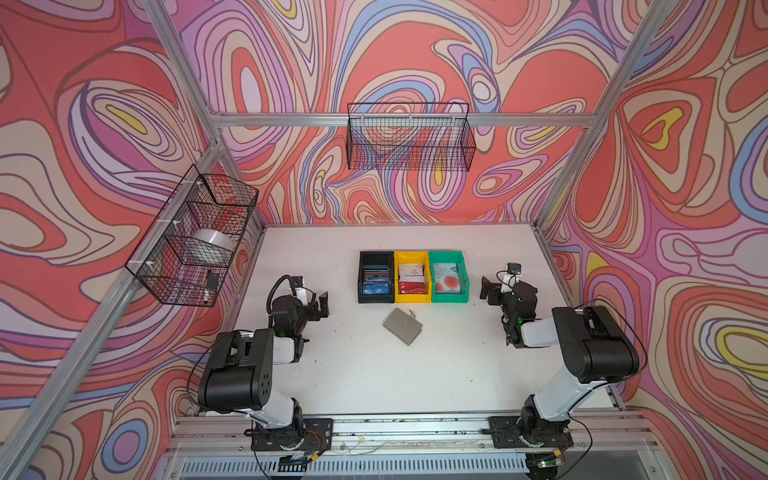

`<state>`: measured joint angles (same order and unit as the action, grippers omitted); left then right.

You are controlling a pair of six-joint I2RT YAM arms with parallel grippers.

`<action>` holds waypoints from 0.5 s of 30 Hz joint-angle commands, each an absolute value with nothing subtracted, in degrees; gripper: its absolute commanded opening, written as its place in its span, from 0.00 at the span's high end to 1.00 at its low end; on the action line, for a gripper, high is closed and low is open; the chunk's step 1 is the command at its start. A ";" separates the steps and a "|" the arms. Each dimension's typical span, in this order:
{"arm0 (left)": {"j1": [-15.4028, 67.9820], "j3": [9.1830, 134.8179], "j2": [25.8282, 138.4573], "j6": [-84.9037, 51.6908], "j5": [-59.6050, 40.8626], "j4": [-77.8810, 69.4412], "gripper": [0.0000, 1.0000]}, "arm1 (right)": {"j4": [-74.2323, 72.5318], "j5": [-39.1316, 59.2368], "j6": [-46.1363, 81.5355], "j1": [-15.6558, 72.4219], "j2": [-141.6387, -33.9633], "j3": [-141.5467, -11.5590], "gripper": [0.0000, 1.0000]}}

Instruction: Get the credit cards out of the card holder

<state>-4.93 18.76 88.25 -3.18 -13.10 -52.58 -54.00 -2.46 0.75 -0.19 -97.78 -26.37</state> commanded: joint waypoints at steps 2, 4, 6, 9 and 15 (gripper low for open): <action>-4.83 19.76 88.14 -2.22 -13.66 -54.23 0.00 | -54.14 -2.11 1.10 -0.18 -98.16 -27.16 0.02; -4.83 19.73 88.07 -2.23 -13.64 -54.23 0.00 | -54.14 -2.02 1.14 -0.19 -98.17 -27.16 0.02; -4.83 19.71 88.08 -2.27 -13.71 -54.23 0.00 | -53.95 -1.87 1.19 -0.18 -98.17 -27.31 0.02; -4.80 19.94 88.21 -2.18 -13.64 -53.84 0.00 | -54.09 -1.92 1.21 -0.19 -98.17 -27.25 0.01; -4.71 20.13 88.17 -2.04 -13.52 -53.35 0.00 | -54.13 -1.75 0.64 -0.18 -97.56 -27.13 0.11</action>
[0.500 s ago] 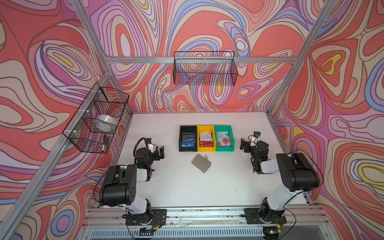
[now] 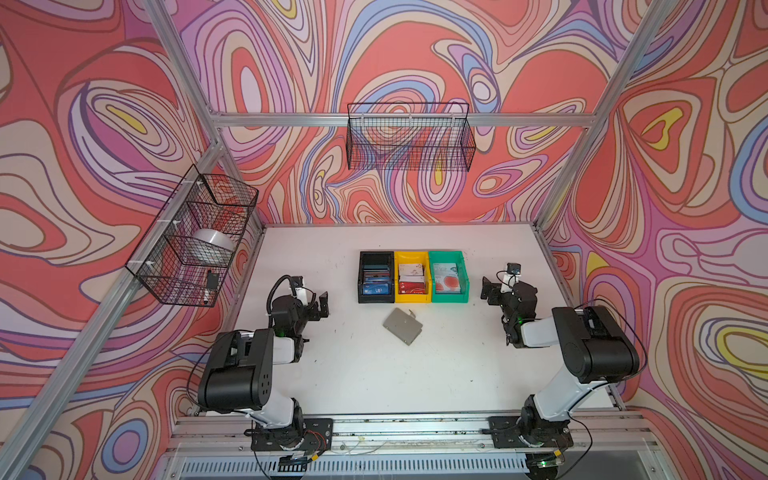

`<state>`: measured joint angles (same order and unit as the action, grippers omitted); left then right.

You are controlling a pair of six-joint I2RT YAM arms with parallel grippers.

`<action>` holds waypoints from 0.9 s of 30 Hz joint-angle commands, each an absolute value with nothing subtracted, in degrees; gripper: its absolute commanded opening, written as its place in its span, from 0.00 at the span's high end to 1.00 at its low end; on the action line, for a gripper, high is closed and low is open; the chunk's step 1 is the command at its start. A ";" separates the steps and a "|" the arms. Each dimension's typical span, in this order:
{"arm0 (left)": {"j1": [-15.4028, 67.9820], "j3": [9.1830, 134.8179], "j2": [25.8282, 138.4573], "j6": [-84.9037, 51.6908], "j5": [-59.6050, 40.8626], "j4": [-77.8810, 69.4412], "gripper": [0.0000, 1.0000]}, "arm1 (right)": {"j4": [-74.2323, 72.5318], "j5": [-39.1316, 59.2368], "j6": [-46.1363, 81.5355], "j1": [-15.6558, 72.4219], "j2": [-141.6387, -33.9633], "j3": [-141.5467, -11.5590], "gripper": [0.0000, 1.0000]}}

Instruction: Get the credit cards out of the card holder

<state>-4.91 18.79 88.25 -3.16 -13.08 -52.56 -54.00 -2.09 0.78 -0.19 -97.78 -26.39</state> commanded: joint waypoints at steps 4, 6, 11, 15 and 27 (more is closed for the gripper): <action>-4.66 20.16 88.23 -2.09 -13.54 -53.48 0.00 | -46.75 -1.38 0.55 -0.19 -93.60 -29.53 0.13; -4.66 20.13 88.09 -2.00 -13.44 -53.32 0.00 | -40.77 -0.86 0.25 -0.13 -90.94 -31.56 0.15; -4.57 20.26 87.99 -0.04 -18.25 -53.25 0.17 | -27.45 1.59 1.49 0.75 -81.76 -35.44 0.22; -2.71 20.65 85.85 1.35 -15.11 -50.78 0.33 | -13.26 5.19 2.35 3.48 -75.74 -40.03 0.30; 3.97 37.70 71.17 -14.14 -25.36 -16.33 0.44 | 1.02 11.68 15.43 19.78 -76.23 -40.56 0.57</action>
<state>3.27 36.86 70.19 -4.36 -18.41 -24.23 -1.65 8.84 10.31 18.33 -74.32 -42.74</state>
